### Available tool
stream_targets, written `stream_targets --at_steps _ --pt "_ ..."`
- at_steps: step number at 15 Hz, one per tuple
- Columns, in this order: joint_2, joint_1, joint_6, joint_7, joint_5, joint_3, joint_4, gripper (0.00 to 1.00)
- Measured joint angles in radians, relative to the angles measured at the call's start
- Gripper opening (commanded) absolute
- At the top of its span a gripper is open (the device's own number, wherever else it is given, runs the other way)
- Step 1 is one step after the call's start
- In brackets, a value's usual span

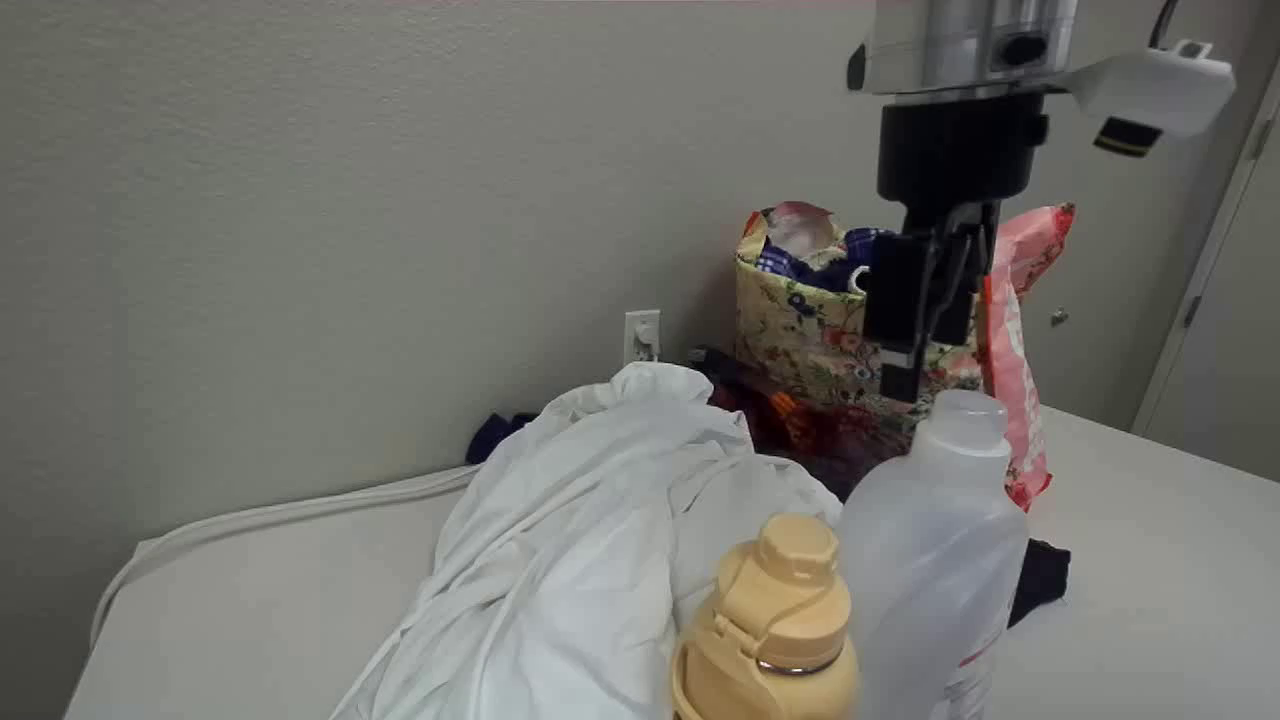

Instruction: Move the white bedsheet to the left

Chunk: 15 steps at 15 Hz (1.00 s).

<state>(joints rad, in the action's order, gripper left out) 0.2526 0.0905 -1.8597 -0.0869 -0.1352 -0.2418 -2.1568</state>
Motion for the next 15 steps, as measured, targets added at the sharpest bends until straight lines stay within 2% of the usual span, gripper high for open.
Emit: stream_targets --at_steps 10,15 --pt "-0.017 0.013 -0.008 -0.012 0.000 0.004 0.009 1.00" --pt "-0.148 0.035 -0.014 -0.154 0.000 -0.001 0.127 1.00"
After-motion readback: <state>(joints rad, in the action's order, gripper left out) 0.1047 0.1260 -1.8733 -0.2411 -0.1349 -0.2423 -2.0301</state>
